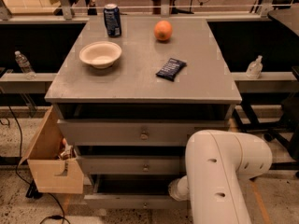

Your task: Open bottom drawer

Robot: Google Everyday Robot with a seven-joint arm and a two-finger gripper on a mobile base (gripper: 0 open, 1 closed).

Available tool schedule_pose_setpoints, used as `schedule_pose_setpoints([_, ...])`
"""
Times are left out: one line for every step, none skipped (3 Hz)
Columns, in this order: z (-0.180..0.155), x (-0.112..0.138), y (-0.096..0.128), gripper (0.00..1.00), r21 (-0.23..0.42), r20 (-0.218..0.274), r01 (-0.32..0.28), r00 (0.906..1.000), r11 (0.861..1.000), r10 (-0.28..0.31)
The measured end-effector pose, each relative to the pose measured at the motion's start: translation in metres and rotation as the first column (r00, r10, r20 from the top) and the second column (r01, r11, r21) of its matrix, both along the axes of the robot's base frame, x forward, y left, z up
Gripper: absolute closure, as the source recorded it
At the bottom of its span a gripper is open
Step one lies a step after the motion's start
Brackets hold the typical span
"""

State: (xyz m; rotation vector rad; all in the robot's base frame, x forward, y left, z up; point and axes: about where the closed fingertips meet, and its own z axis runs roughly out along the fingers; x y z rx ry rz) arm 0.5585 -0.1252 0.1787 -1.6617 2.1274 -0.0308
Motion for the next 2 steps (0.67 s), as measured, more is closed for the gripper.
schedule_pose_setpoints([0.0032, 0.0026, 0.0001, 1.0, 0.0, 0.0, 0.0, 1.0, 1.0, 0.0])
schedule_pose_setpoints([0.0032, 0.0031, 0.0001, 1.0, 0.0, 0.0, 0.0, 1.0, 1.0, 0.0])
